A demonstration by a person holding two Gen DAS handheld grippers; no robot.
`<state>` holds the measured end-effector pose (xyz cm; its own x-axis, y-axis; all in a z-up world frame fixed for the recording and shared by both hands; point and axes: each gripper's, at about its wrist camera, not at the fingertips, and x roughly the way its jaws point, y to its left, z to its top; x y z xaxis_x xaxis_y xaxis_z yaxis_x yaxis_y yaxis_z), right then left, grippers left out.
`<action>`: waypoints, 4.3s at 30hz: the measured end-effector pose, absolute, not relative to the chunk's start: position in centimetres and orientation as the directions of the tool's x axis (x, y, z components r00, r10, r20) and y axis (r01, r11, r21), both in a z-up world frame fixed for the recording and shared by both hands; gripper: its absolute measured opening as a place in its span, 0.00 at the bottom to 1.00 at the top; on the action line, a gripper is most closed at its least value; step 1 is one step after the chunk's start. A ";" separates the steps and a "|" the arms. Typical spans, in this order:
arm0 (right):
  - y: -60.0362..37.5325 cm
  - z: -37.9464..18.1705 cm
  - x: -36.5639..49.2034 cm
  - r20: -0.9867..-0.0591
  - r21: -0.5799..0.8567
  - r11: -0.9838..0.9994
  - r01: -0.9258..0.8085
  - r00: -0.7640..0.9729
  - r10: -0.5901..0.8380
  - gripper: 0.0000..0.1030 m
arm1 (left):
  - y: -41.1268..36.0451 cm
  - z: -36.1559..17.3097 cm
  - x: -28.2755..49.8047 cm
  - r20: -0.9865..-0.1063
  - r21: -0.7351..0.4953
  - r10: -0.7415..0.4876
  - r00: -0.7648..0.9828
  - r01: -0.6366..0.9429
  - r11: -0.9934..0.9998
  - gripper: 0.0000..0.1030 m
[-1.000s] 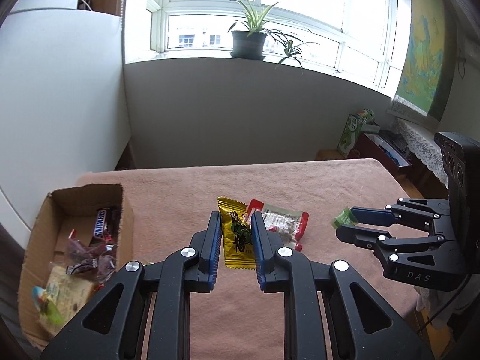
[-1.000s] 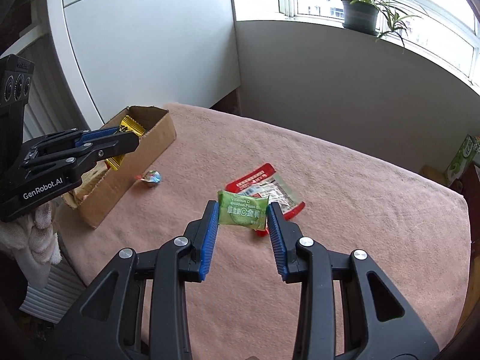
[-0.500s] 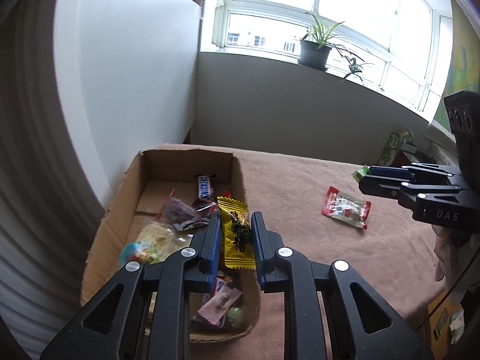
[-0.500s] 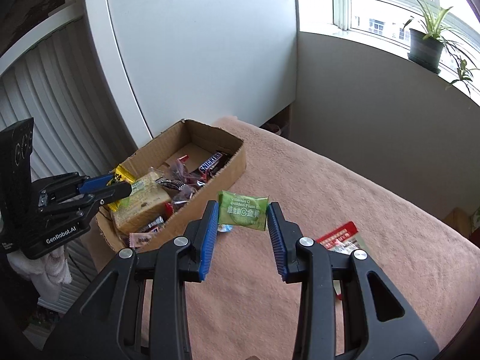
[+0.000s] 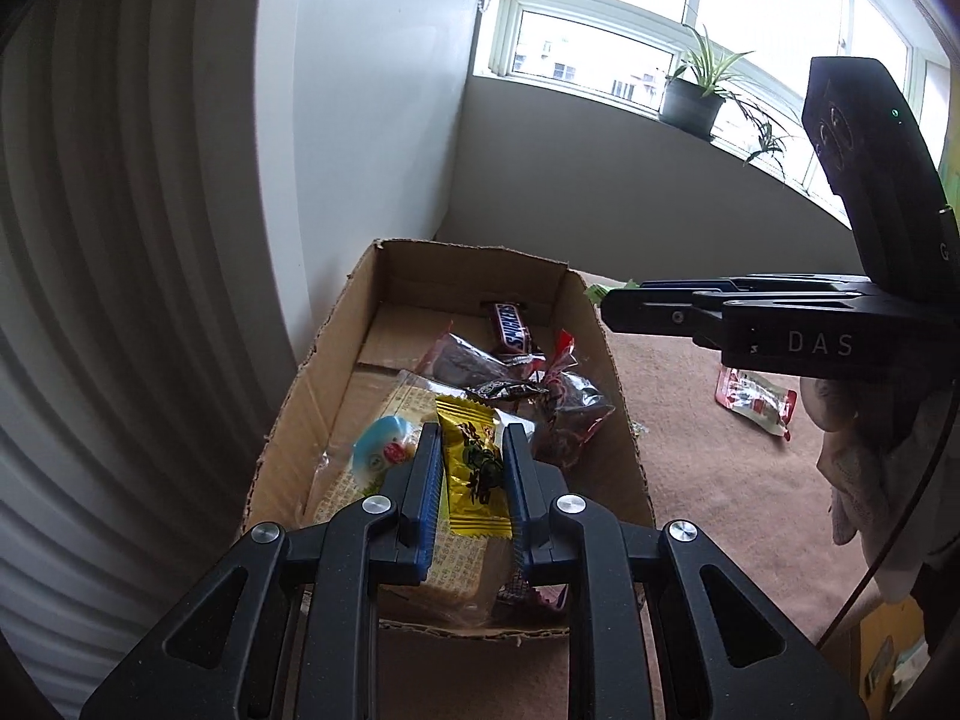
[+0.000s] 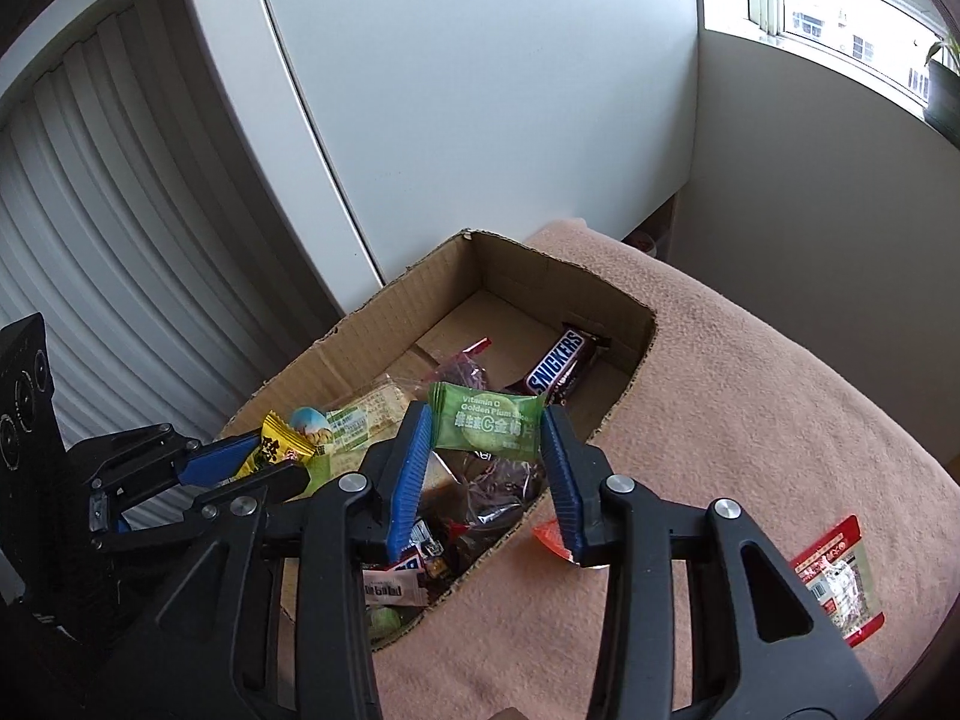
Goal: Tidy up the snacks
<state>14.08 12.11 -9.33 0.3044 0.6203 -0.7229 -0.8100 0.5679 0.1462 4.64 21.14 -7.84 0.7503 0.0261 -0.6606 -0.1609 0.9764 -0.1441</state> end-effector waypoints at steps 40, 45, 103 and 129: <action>9.7 -18.0 21.7 -0.838 0.335 0.503 -0.797 -0.009 0.545 0.19 | 23.9 -6.4 -1.8 -0.617 -0.219 0.144 0.774 -0.344 0.913 0.49; 10.4 -19.0 20.7 -0.866 0.278 0.487 -0.828 0.002 0.499 0.19 | 23.9 -6.2 -1.8 -0.613 -0.224 0.151 0.776 -0.354 0.908 0.49; -18.8 -19.5 10.1 -0.756 0.458 0.724 -0.515 0.202 0.622 0.19 | -0.6 -14.1 19.0 -0.800 -0.370 -0.373 0.470 0.103 0.923 0.59; -21.6 -18.3 13.0 -0.785 0.241 0.893 -0.380 0.465 0.410 0.19 | -3.3 -13.6 23.9 -0.824 -0.246 -0.279 0.493 0.132 0.960 0.62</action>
<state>13.00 -21.55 -18.33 0.4646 0.4096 -0.7851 -0.3798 0.8931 0.2412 23.88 -3.29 -13.63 0.4929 -0.2793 -0.8241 0.1319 0.9601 -0.2465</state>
